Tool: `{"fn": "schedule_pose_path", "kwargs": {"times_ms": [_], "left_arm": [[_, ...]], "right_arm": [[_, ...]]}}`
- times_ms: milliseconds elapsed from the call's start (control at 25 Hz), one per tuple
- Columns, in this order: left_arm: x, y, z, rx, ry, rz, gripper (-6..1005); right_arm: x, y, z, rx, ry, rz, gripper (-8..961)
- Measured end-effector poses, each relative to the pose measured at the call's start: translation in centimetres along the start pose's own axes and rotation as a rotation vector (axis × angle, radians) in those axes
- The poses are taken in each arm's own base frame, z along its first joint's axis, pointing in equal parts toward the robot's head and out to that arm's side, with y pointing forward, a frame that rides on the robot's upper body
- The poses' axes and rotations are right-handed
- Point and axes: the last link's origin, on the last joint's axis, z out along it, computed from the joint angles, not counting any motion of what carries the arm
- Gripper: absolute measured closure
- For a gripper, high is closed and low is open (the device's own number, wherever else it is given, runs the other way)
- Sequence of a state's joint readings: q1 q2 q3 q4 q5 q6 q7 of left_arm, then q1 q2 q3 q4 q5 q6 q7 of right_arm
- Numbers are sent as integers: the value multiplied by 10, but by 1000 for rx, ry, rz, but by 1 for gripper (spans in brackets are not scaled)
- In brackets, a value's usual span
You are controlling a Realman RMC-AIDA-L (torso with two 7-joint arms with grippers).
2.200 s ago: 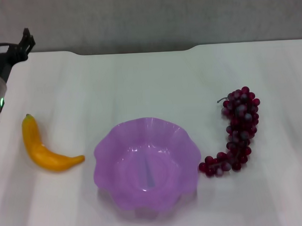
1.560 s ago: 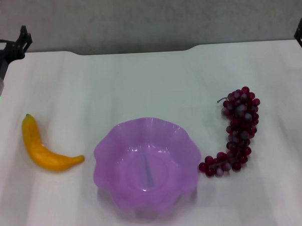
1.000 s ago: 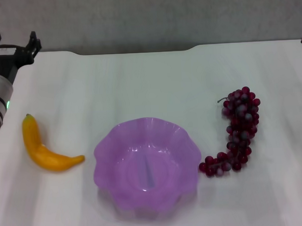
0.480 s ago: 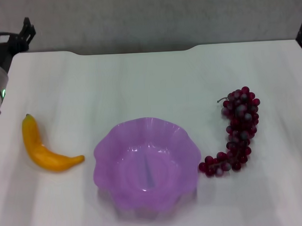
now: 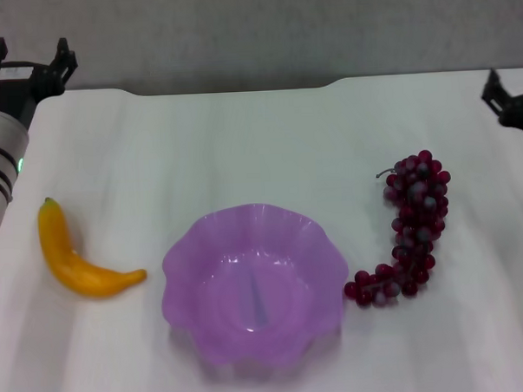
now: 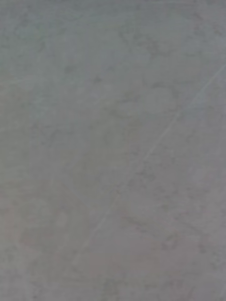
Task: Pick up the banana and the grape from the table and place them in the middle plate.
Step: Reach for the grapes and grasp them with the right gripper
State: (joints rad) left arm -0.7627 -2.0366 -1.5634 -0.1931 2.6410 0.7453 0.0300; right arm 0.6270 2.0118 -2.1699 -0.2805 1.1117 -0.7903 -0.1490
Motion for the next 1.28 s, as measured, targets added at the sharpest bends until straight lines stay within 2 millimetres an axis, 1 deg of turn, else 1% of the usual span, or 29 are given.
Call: {"fn": "schedule_pose_path", "kwargs": {"times_ms": [80,160,360,520,680,760,880,960,1280], "left_arm": [[0,0,0,1,0,-6,97],[-2,-1,-1,1,-9,-1,97],[-5,0,-1,-4,-24,5,97],[-5,1,-1,-4,-24,0,97],[-5,1,-1,-6,-24,-1,97],[-5,1,-1,-7,-25,2,97],[-6,1,-2,-7,-28,5,97],[-7,0,-3,-6,-30,6,97],[-7,1,-3,-9,-28,6,97]], "right_arm": [[-2,8,9,-23,39,14,71],[-3,14,12,-43,58,43,71],[1,33,9,-133,89,114,72],[11,34,5,-130,138,202,73],[23,35,0,-134,212,218,73],[29,39,-3,-152,245,204,73],[38,52,-11,-212,297,166,73],[42,57,-14,-232,317,152,73],[55,53,-25,-220,359,158,74]]}}
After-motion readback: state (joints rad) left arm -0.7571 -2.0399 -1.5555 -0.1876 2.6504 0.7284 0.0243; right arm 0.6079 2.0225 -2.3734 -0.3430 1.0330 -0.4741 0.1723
